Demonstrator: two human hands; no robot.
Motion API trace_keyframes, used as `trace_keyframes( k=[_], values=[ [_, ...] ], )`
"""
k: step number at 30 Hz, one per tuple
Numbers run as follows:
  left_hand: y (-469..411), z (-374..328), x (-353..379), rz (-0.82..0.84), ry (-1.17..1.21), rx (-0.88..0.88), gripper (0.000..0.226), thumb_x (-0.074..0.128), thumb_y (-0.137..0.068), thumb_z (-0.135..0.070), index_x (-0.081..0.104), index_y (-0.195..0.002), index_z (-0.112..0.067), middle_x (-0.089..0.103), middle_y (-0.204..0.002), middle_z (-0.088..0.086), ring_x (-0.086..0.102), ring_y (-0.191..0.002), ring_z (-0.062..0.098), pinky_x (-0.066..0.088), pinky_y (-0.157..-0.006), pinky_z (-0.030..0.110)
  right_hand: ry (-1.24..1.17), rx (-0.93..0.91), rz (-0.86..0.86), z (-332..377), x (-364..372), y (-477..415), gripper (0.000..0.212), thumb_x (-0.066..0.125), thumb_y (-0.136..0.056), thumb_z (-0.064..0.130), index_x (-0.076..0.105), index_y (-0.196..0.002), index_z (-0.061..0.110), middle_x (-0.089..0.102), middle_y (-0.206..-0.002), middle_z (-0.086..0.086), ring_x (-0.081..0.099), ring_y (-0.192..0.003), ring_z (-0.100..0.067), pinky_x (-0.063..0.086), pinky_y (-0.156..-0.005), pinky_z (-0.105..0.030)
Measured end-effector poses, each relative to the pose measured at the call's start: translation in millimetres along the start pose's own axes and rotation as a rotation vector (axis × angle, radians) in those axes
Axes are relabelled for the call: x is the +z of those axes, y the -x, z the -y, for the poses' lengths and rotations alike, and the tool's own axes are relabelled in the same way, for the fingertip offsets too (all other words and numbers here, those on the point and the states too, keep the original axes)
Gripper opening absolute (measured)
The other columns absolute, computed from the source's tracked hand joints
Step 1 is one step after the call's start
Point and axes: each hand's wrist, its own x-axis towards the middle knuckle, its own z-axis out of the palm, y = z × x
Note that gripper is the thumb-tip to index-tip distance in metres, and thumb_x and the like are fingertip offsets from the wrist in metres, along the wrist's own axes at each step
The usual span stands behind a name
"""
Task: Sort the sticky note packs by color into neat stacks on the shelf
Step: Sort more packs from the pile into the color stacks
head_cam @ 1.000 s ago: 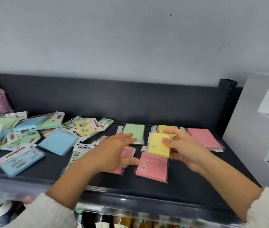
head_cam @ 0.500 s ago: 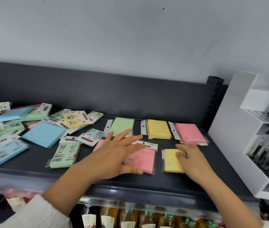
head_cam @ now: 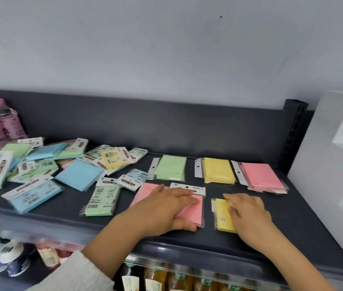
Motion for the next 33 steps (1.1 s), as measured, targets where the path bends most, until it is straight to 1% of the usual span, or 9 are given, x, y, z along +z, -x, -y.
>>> trace_keyframes(
  k=[2,5,9,12,17,21,24,30,33],
  values=[
    [4,-2,-1,-0.067,0.0,-0.003,0.067,0.043,-0.089,-0.059,0.025,-0.147,-0.033,0.015,-0.158,-0.009,0.007,-0.145,0.009,0.002,-0.118,0.041,0.012,-0.053,-0.065,9,-4,2,0.047,0.036,-0.1,0.021,0.027,-0.145,0.03,0.028,-0.149,0.008,0.015,-0.138,-0.017,0.018,-0.115,-0.039],
    [18,6,-7,-0.247,0.026,-0.082,0.062,0.039,-0.091,-0.056,0.031,-0.146,-0.028,0.023,-0.156,-0.008,0.01,-0.145,0.008,0.004,-0.118,0.038,-0.078,-0.249,-0.112,38,-10,3,0.049,0.041,-0.099,0.02,0.028,-0.145,0.028,0.027,-0.149,0.009,0.012,-0.139,-0.011,0.012,-0.116,-0.028],
    [55,35,-15,-0.419,0.039,-0.226,0.057,0.038,-0.093,-0.056,0.043,-0.14,-0.024,0.04,-0.148,-0.006,0.025,-0.141,0.009,0.021,-0.115,0.04,-0.157,-0.467,-0.04,88,-7,-1,0.048,0.041,-0.099,0.019,0.028,-0.145,0.028,0.026,-0.149,0.012,0.012,-0.139,-0.006,0.011,-0.112,-0.02],
    [93,58,-20,-0.476,-0.004,-0.339,0.063,0.035,-0.089,-0.063,0.05,-0.136,-0.023,0.049,-0.141,-0.003,0.039,-0.134,0.013,0.03,-0.111,0.037,-0.196,-0.567,0.03,127,6,-9,0.048,0.04,-0.099,0.02,0.028,-0.145,0.029,0.027,-0.149,0.012,0.014,-0.138,-0.007,0.013,-0.111,-0.02],
    [152,99,-19,-0.488,-0.036,-0.488,0.049,0.047,-0.093,-0.046,0.051,-0.135,-0.021,0.048,-0.141,-0.003,0.043,-0.13,0.015,0.032,-0.108,0.027,-0.228,-0.656,0.144,187,33,-17,0.049,0.043,-0.099,0.028,0.027,-0.145,0.029,0.029,-0.149,0.011,0.018,-0.138,-0.009,0.019,-0.111,-0.025],
    [192,144,-18,-0.537,-0.021,-0.568,0.048,0.051,-0.092,-0.047,0.052,-0.133,-0.023,0.05,-0.139,-0.006,0.044,-0.128,0.013,0.034,-0.106,0.026,-0.232,-0.677,0.216,236,52,-26,0.056,0.047,-0.096,0.036,0.022,-0.147,0.031,0.028,-0.15,0.011,0.018,-0.14,-0.007,0.021,-0.112,-0.028],
    [220,186,-24,-0.569,-0.009,-0.602,0.047,0.051,-0.091,-0.047,0.054,-0.131,-0.022,0.054,-0.135,-0.007,0.048,-0.124,0.013,0.039,-0.103,0.027,-0.209,-0.677,0.256,277,63,-37,0.067,0.05,-0.092,0.046,0.015,-0.148,0.035,0.032,-0.148,0.012,0.029,-0.136,-0.009,0.028,-0.111,-0.03],
    [265,297,-38,-0.605,0.051,-0.669,0.045,0.052,-0.092,-0.043,0.053,-0.132,-0.021,0.054,-0.134,-0.002,0.049,-0.122,0.019,0.043,-0.099,0.035,-0.135,-0.603,0.216,361,88,-70,0.071,0.053,-0.09,0.048,0.017,-0.148,0.03,0.038,-0.144,0.008,0.038,-0.128,-0.008,0.031,-0.098,-0.021],
    [272,337,-44,-0.56,0.058,-0.614,0.049,0.052,-0.093,-0.042,0.048,-0.137,-0.019,0.052,-0.135,0.0,0.049,-0.122,0.019,0.041,-0.099,0.03,-0.105,-0.52,0.222,395,108,-84,0.076,0.055,-0.088,0.05,0.016,-0.149,0.03,0.034,-0.149,0.004,0.039,-0.131,-0.015,0.035,-0.107,-0.034]
  ],
)
